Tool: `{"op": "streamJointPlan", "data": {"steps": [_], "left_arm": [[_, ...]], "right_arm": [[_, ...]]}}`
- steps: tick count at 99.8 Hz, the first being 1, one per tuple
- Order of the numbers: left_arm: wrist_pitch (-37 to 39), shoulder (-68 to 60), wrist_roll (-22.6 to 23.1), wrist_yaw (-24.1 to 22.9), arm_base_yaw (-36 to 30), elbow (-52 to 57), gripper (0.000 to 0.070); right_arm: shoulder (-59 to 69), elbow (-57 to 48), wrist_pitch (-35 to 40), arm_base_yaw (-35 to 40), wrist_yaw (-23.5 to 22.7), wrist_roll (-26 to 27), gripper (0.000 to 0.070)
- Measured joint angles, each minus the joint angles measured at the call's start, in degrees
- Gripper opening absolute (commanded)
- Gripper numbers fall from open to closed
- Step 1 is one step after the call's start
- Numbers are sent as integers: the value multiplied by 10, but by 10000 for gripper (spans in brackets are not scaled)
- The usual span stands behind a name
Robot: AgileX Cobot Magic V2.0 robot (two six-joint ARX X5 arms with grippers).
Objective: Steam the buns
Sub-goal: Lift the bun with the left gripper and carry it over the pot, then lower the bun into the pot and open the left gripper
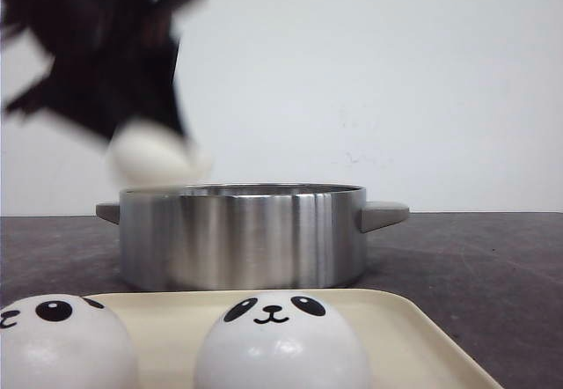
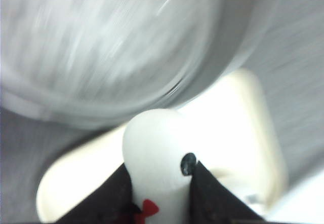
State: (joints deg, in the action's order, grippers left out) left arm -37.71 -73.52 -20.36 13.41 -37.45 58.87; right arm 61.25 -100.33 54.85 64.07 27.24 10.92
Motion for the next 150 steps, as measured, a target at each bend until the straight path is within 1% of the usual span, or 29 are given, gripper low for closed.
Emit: {"op": "streamJointPlan", "data": {"steps": [11, 23, 39, 48, 53, 70, 89, 102, 104, 107, 118, 123, 131, 146, 150], "left_arm": [[-13, 2, 15, -4, 0, 61, 9], [-29, -35, 49, -40, 9, 144, 9], [-60, -127, 105, -62, 40, 254, 9], [-70, -188, 126, -76, 54, 295, 9], [-71, -220, 134, -77, 61, 309, 9], [-66, -313, 142, -78, 83, 337, 9], [-49, -377, 147, -78, 99, 337, 11], [-35, -408, 147, -79, 102, 337, 45], [-34, -411, 147, -79, 102, 337, 59], [-33, -414, 147, -79, 102, 337, 102], [-33, -419, 147, -79, 102, 337, 324], [-29, -419, 147, -78, 102, 337, 396], [-22, -419, 147, -78, 102, 337, 446], [-18, -419, 148, -78, 102, 337, 453], [-20, -419, 148, -78, 102, 337, 503]], "right_arm": [[0, 0, 0, 0, 0, 0, 2], [0, 0, 2, 0, 0, 0, 2], [1, 0, 2, 0, 0, 0, 2], [3, 0, 7, 0, 0, 0, 2], [5, 0, 12, 0, 0, 0, 2], [8, 0, 17, 0, 0, 2, 2], [7, 0, 23, 0, 1, 19, 2], [7, 0, 31, 0, 13, 28, 2], [7, 0, 32, 0, 13, 29, 2], [7, 0, 33, 0, 13, 30, 3], [7, 0, 40, 0, 13, 34, 2], [7, 0, 42, 0, 13, 38, 3], [7, 0, 42, 0, 13, 42, 2], [7, 0, 43, 0, 13, 44, 2], [7, 0, 44, 0, 13, 44, 2]]}}
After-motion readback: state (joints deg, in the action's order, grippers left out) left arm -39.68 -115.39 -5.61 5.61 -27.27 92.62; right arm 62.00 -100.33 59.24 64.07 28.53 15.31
